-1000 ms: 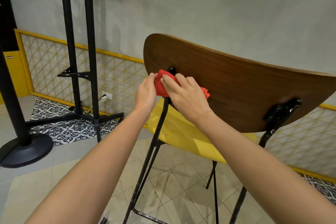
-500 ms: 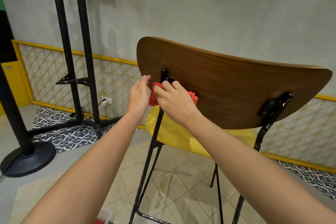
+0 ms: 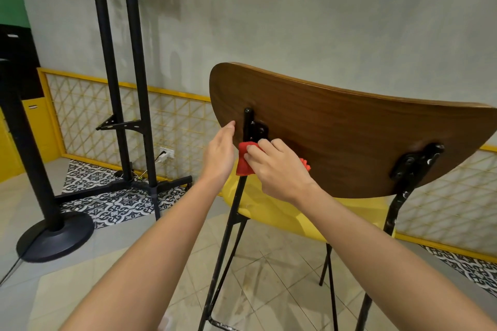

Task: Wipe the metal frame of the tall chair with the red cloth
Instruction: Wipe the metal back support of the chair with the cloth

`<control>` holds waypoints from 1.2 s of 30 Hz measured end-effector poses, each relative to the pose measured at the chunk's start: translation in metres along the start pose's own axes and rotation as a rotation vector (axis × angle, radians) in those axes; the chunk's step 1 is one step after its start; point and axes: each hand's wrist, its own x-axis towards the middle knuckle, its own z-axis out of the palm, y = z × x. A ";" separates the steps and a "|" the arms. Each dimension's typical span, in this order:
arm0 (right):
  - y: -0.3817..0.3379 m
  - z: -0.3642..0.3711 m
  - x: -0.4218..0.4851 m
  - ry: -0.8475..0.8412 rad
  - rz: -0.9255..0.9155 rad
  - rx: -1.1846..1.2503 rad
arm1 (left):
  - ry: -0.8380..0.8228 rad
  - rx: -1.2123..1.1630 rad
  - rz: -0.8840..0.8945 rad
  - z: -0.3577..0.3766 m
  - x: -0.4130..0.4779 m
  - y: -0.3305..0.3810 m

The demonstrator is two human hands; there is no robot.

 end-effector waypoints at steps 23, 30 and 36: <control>0.005 0.000 0.001 0.130 0.172 -0.015 | -0.001 0.022 0.004 0.001 -0.002 0.002; -0.002 0.001 0.000 0.156 0.204 0.033 | -0.003 0.017 -0.020 0.001 -0.001 -0.007; -0.007 0.006 0.006 0.104 0.200 0.060 | -0.006 0.030 -0.008 -0.001 0.005 -0.013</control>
